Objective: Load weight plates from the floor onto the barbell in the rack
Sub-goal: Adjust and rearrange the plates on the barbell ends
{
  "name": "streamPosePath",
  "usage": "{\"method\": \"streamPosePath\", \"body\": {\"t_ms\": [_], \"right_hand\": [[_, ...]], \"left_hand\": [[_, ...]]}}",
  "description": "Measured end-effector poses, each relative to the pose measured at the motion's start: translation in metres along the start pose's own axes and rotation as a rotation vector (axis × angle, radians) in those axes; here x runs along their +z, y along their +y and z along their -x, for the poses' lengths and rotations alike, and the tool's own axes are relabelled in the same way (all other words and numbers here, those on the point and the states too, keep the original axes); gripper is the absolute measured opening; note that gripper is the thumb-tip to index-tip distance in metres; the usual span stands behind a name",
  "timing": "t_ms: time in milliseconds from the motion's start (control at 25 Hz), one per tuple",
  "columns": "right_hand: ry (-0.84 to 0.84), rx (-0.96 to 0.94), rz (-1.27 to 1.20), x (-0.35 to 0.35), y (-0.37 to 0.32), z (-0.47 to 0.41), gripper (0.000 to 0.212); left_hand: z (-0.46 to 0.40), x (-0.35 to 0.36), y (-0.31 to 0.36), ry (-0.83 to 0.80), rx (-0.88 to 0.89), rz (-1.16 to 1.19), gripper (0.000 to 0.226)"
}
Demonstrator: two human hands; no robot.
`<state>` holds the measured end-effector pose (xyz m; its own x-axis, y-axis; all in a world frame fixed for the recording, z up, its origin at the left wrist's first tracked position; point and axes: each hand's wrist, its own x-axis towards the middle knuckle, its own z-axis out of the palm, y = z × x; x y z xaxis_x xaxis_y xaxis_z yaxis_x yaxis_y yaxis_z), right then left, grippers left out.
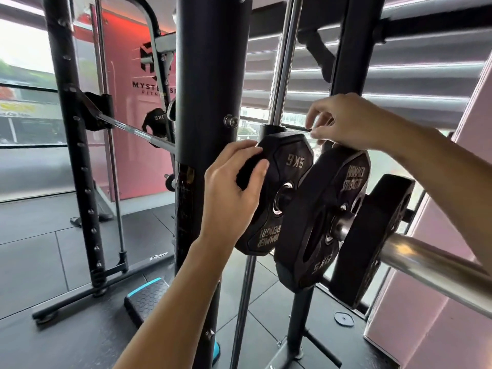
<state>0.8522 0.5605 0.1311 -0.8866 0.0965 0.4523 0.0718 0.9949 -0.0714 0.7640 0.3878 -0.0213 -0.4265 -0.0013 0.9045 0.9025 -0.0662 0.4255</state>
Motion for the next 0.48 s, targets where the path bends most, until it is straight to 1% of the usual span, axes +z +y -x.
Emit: {"method": "streamPosePath", "body": {"t_ms": [80,160,240,320,400,480], "right_hand": [[0.043,0.009,-0.002,0.002,0.002,0.003,0.010],[0.068,0.011,-0.028,0.003,0.003,0.007,0.014],[0.030,-0.023,-0.105,0.000,0.001,0.011,0.027],[-0.035,-0.071,-0.149,-0.002,-0.002,0.012,0.037],[-0.061,-0.100,-0.142,-0.001,-0.004,0.011,0.040],[-0.038,-0.113,-0.107,0.000,-0.006,0.011,0.034]], "left_hand": [[-0.001,-0.002,-0.001,-0.050,-0.008,-0.002,0.026],[0.003,-0.004,0.000,-0.031,-0.024,-0.038,0.030],[0.006,-0.005,0.006,-0.002,-0.028,-0.079,0.029],[0.001,-0.003,0.012,-0.018,-0.021,-0.136,0.027],[-0.018,0.001,0.017,-0.100,-0.037,-0.179,0.026],[-0.047,0.006,0.025,-0.237,-0.098,-0.175,0.027]]}}
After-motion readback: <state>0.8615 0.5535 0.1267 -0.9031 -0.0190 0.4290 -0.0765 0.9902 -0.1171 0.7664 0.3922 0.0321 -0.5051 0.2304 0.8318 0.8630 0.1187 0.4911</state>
